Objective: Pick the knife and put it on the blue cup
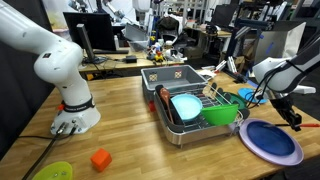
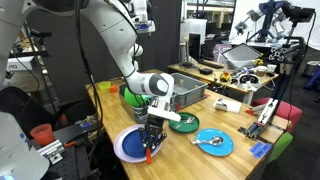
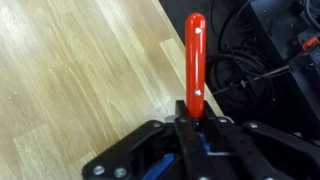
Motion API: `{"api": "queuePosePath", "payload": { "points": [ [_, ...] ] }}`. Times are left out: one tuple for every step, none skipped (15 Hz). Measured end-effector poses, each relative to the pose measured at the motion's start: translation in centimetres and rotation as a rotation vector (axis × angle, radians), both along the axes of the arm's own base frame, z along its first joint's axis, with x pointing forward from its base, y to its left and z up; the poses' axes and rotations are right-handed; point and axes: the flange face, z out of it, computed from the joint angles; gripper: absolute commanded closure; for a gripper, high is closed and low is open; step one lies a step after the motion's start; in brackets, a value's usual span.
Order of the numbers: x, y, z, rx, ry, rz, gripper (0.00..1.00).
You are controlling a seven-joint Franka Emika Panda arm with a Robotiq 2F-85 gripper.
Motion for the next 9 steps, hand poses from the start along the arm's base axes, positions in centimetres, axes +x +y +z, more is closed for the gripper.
{"api": "queuePosePath", "payload": {
  "points": [
    [-0.5,0.4,-0.4,-0.012,0.007,0.035,0.96],
    [-0.9,0.7,-0.7,-0.02,0.011,0.067,0.96],
    [-1.2,1.0,-1.0,-0.025,0.012,0.098,0.96],
    [-1.4,1.4,-1.2,-0.027,0.006,0.127,0.96],
    [-1.5,1.7,-1.4,-0.029,-0.005,0.152,0.96],
    [-1.5,2.0,-1.6,-0.03,-0.024,0.174,0.96],
    [-1.3,2.3,-1.7,-0.028,-0.045,0.193,0.96],
    [-1.3,2.7,-1.8,-0.022,-0.065,0.211,0.96],
    [-1.3,2.9,-2.0,-0.012,-0.083,0.228,0.96]
  ]
}}
